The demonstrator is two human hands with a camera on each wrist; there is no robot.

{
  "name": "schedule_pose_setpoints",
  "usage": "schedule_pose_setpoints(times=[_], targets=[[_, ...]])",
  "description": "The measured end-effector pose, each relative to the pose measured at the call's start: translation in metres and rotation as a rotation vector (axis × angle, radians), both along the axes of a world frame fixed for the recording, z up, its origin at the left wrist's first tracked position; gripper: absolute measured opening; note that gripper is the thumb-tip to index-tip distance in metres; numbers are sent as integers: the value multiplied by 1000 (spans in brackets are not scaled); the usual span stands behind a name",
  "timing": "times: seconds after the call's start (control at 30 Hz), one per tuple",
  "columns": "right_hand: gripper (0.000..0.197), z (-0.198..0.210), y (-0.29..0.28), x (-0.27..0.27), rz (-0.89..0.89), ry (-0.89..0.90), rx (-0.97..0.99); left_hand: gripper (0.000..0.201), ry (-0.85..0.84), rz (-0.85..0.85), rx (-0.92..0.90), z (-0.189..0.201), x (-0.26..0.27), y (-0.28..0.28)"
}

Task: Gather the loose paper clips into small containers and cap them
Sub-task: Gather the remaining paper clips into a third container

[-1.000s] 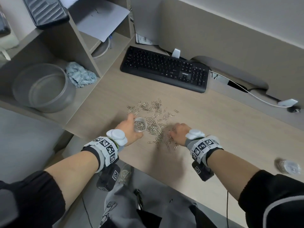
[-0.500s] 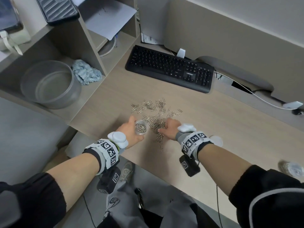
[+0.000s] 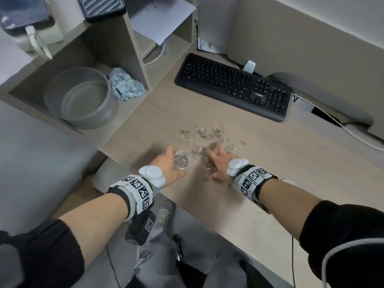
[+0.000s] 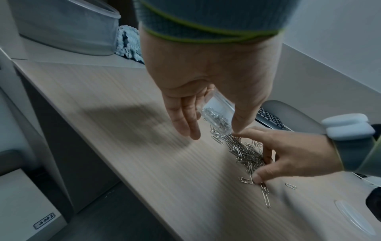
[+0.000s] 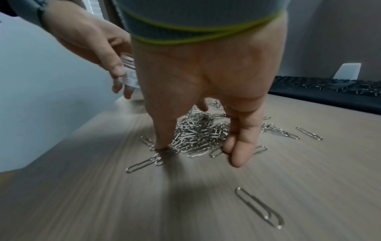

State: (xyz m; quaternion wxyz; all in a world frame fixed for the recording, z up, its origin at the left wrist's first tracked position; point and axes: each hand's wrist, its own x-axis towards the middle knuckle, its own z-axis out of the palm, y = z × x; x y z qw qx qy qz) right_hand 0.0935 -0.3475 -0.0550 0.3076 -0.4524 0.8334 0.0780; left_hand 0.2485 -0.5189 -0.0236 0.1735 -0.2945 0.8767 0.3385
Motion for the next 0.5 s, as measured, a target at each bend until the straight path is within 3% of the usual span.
schedule_pose_setpoints(times=[0.13,0.3,0.5], targets=[[74,3,-15,-5,-26,-9,-2,65,-16,1,14,-2,0,-2],[70,0,-15,-2,-74,-17,-11,63,-11,-8,7,-4,-6,-1],[24,19,-3,-10,-396,-140,-79,59,-11,-43,11,-2,-20,6]])
